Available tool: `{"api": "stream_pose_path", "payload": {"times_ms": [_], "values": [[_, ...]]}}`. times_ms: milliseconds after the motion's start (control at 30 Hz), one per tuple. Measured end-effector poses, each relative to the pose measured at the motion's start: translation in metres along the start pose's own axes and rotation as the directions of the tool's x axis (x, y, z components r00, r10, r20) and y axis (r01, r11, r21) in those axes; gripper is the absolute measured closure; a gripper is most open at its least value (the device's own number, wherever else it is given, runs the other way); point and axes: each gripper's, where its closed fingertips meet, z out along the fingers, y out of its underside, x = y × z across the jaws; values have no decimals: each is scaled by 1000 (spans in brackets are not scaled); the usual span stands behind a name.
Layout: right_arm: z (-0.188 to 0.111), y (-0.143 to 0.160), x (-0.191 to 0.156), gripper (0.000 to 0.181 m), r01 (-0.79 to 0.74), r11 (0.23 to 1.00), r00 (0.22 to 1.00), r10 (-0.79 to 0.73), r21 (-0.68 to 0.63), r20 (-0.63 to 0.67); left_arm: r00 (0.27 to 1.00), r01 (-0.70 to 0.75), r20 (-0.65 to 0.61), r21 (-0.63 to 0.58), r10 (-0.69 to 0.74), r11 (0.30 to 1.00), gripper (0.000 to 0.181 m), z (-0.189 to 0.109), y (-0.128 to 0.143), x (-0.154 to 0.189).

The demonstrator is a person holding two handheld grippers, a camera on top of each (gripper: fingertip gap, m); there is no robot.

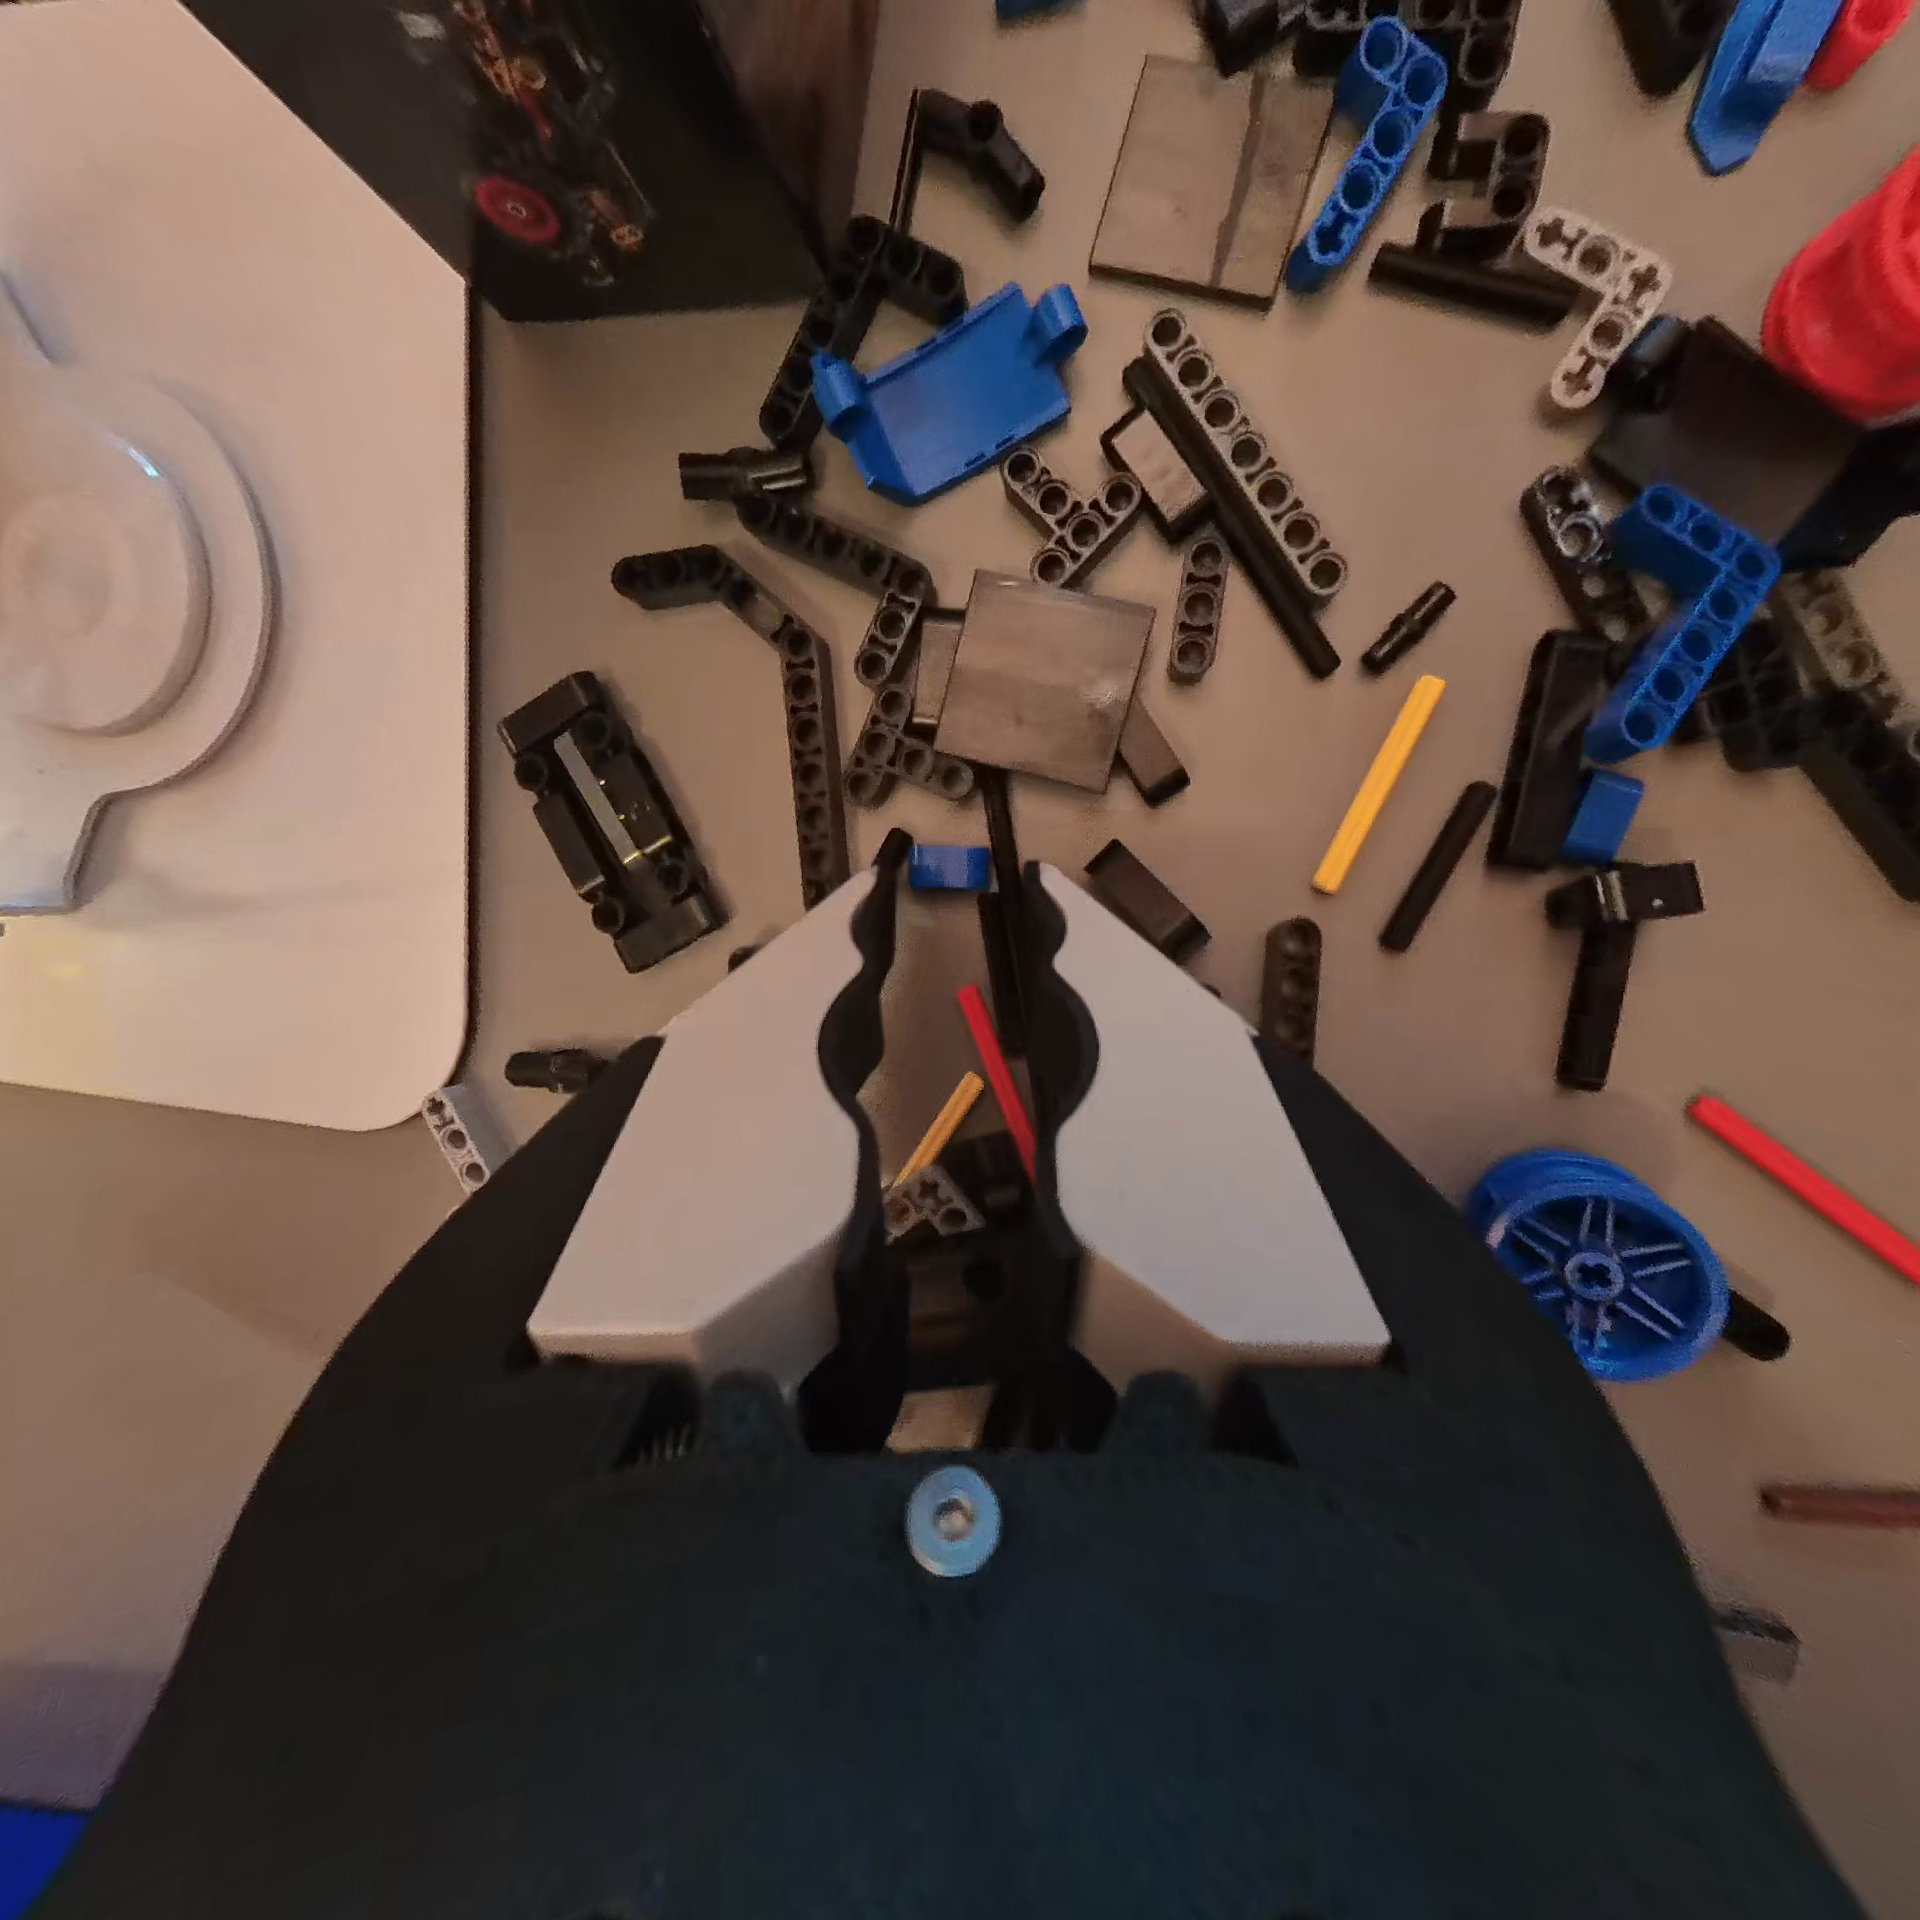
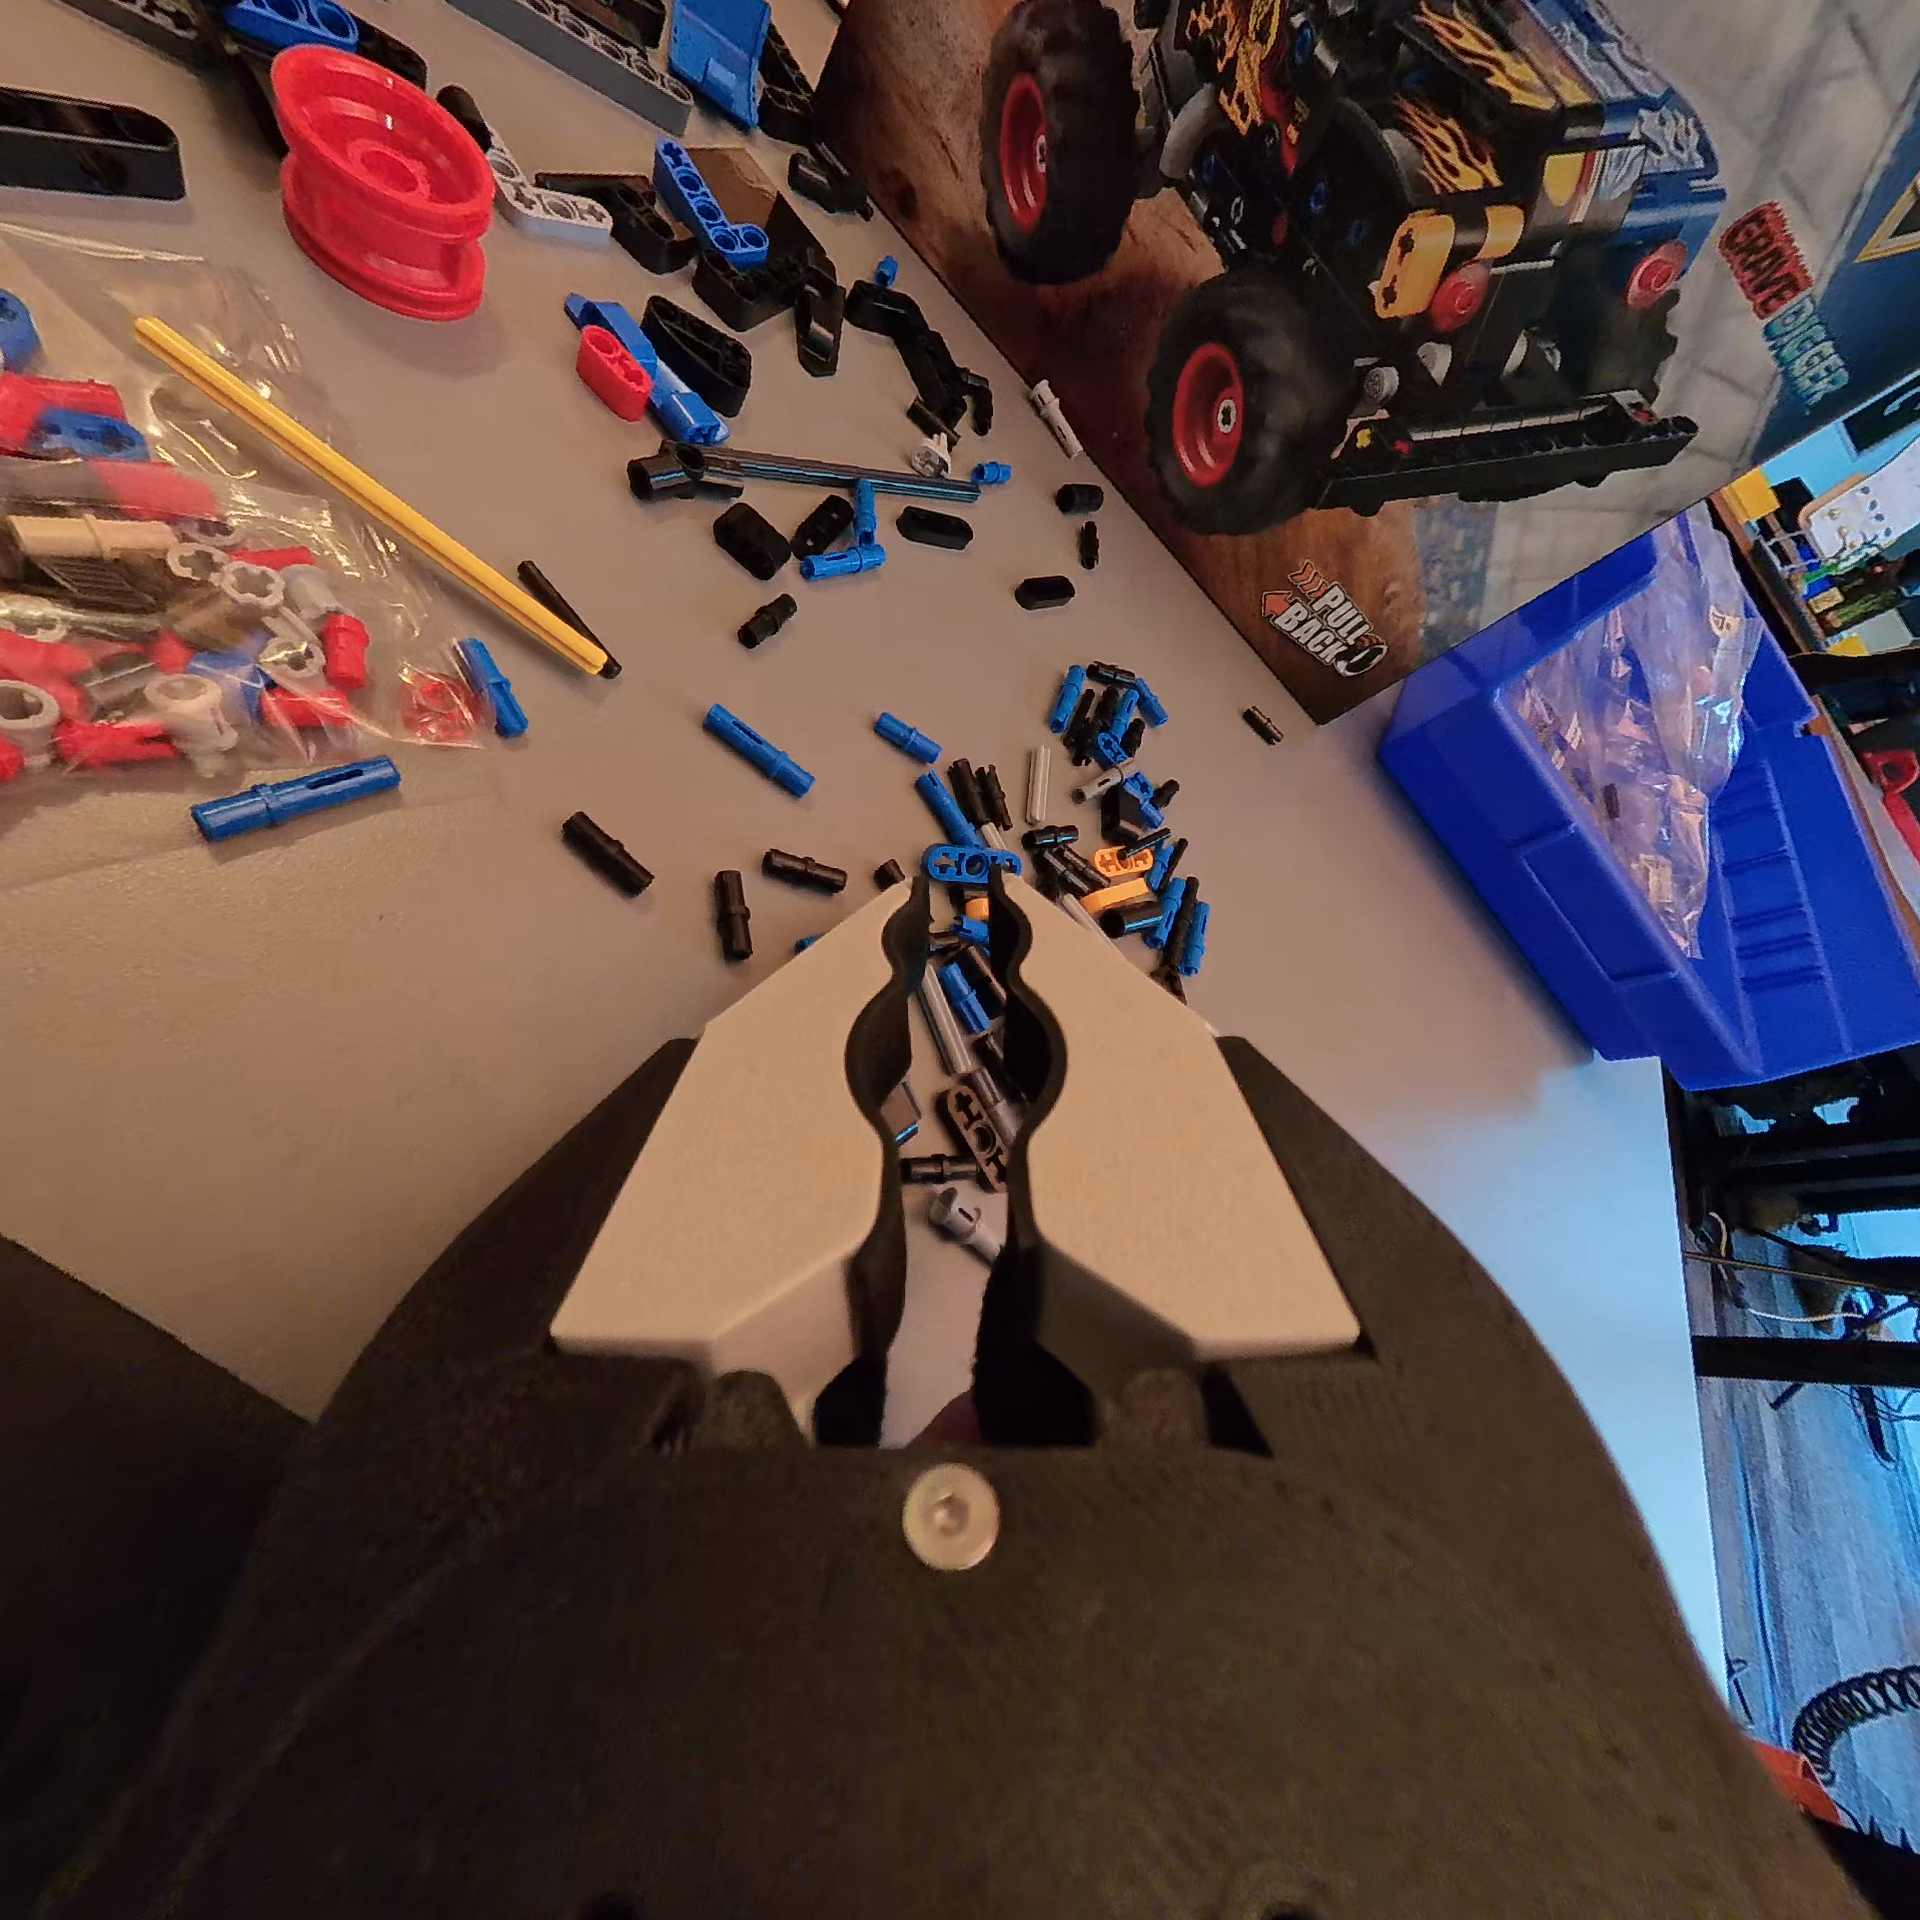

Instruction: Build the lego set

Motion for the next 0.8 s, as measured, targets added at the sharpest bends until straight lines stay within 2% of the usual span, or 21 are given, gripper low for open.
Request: {"api": "stream_pose_path", "payload": {"times_ms": [100, 300, 533, 800], "values": [[0, 0, 0, 173, -3, 1000, 1000, 3, 3, 1, 1000, -2, -20, 2, 2, 1000, 170, 2, 0, 2], [-1, -1, 1, 173, -7, 1000, 1000, 7, 9, 1, 1000, -12, -29, 23, 13, 1000, 178, 1, 4, 2], [-1, -1, 1, 173, -10, 1000, 1000, 10, 11, 2, 1000, -19, -24, 15, 19, 1000, 178, -2, 7, 3], [-1, -1, 1, 173, -9, 1000, 1000, 9, 9, 2, 999, -16, 40, 24, 15, 1000, 165, -12, 8, 2]]}}
